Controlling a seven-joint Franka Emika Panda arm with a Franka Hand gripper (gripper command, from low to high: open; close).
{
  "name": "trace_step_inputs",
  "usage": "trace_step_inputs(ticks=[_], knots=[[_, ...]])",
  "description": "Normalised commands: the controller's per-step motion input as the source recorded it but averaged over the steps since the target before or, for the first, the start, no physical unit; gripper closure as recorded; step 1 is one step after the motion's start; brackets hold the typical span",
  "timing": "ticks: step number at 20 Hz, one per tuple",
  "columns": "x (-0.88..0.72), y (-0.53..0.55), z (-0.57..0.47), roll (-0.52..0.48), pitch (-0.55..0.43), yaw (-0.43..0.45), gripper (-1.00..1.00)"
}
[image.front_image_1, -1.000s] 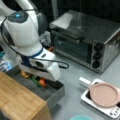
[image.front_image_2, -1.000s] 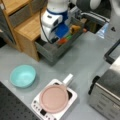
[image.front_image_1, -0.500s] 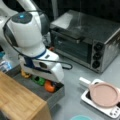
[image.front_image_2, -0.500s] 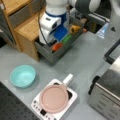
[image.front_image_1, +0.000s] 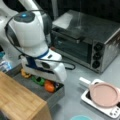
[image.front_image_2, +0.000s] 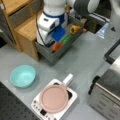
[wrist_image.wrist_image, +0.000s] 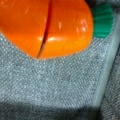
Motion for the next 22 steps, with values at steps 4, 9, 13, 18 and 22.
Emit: trace_step_inputs(ticks=[4, 9, 13, 18, 22], knots=[[0.23, 0.07, 0.18, 0.139, 0.111, -0.291, -1.0], [0.17, 0.12, 0.16, 0.203, 0.08, -0.326, -1.0], [0.1, 0.16, 0.12, 0.249, 0.029, -0.351, -1.0], [-0.06, 0.24, 0.15, 0.199, -0.049, -0.501, -1.0], [-0.12, 0.28, 0.12, 0.082, -0.141, -0.514, -1.0]])
